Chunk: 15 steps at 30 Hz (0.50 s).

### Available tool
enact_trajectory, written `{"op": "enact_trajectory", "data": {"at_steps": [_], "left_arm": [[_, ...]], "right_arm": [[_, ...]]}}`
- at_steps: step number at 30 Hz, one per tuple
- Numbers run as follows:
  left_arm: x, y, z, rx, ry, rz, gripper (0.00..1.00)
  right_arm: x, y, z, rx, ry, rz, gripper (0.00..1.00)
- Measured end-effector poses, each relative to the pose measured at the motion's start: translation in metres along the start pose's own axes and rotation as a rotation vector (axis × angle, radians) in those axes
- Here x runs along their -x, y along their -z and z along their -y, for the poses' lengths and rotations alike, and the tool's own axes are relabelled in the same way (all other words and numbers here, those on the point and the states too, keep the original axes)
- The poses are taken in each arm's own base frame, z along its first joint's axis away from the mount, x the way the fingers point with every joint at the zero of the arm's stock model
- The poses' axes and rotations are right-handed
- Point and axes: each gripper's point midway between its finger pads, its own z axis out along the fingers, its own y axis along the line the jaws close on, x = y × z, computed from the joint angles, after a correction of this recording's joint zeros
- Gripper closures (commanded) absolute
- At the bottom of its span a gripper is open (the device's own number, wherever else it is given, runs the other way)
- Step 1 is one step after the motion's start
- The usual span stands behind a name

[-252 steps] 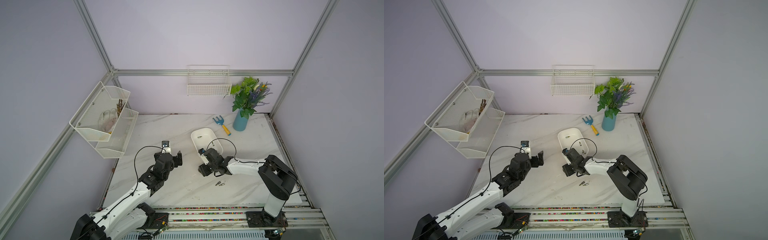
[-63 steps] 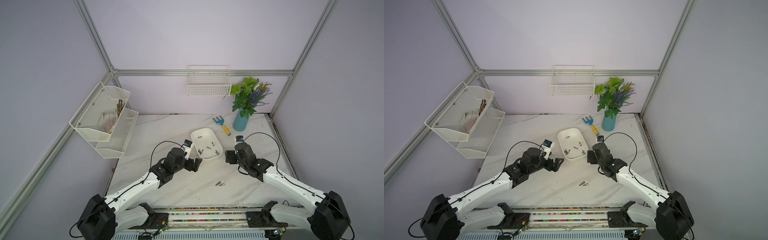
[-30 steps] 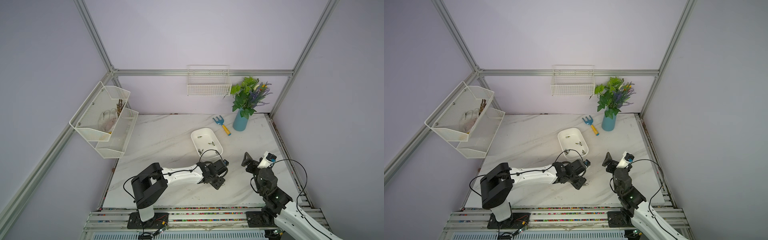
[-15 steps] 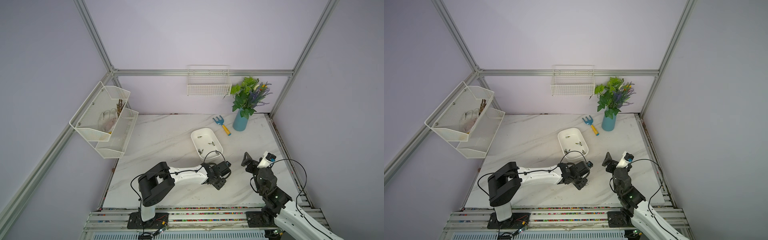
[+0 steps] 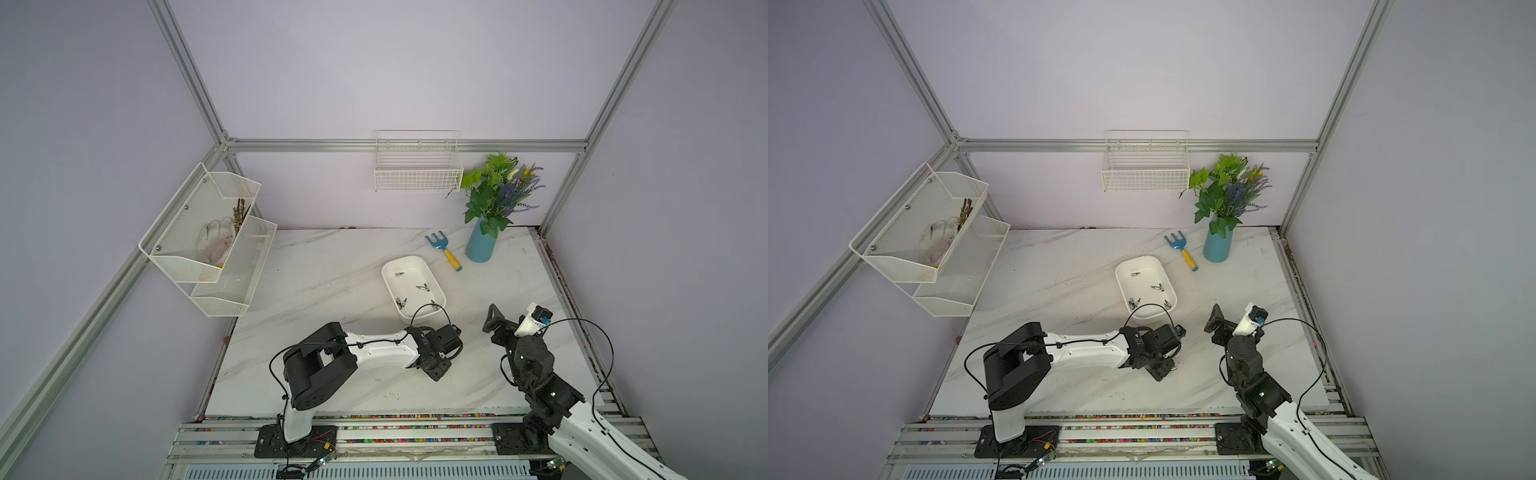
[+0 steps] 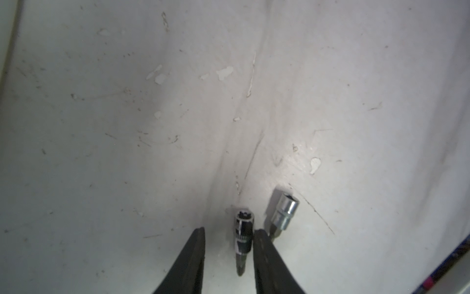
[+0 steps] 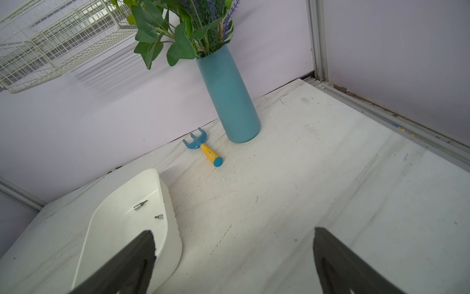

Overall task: Put the bit on the desktop into the storage box
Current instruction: Pick up the screwdriver bit from the center of the board.

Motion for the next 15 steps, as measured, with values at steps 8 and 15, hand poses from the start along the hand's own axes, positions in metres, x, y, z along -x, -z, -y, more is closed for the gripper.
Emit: {"op": "enact_trajectory", "data": {"at_steps": [8,15], "left_arm": [[0.0016,-0.0055,-0.0010,0.016,-0.002,-0.013,0.74],[0.0013,-0.0060,-0.0033,0.033,-0.002,-0.026,0.82]], "right_arm": [[0.0017,0.0006,0.0002,0.000,-0.004,0.006,0.00],[0.0023,0.0008,0.0007,-0.003,-0.004,0.009,0.00]]}}
